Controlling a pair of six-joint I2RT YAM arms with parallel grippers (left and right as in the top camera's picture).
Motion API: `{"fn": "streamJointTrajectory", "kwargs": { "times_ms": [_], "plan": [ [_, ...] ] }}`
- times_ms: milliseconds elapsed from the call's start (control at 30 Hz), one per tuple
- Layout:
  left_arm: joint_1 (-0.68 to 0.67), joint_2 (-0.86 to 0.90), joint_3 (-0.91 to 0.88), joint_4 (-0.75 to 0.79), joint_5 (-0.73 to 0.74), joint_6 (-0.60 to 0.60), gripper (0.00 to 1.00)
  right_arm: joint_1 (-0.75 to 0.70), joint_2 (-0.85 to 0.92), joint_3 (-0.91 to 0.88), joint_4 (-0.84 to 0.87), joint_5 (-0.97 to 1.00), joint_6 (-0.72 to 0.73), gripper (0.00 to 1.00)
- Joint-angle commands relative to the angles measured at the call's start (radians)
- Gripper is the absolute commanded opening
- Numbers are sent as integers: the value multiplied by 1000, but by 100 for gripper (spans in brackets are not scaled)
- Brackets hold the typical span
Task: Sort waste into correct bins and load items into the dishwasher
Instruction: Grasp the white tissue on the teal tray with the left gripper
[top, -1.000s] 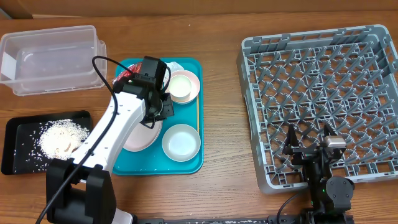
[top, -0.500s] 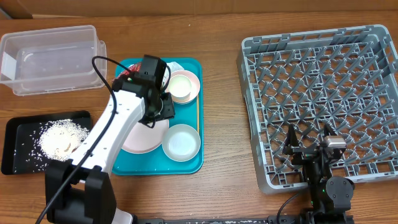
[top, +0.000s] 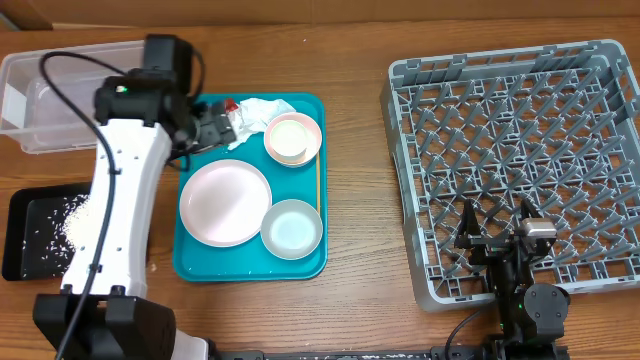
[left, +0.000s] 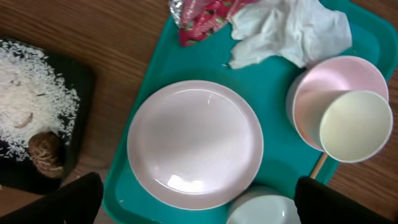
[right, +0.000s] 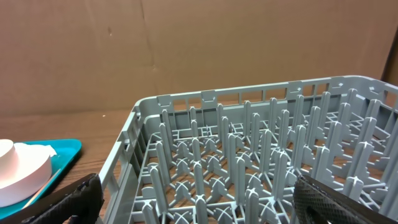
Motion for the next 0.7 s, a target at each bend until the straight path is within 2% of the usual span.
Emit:
{"fn": "streamJointTrajectory", "kwargs": {
  "times_ms": [0,400,567,667],
  "plan": [
    [18,-13,7,11,0,-7,100,5,-3,-10,6,5,0,100],
    [15,-13,7,36,22,-6,100,5,-3,-10,6,5,0,100],
    [15,-13,7,55,180,-7,100,5,-3,-10,6,5,0,100],
    [15,-7,7,151,201,37,100,5,-3,-10,6,5,0,100]
  ]
}}
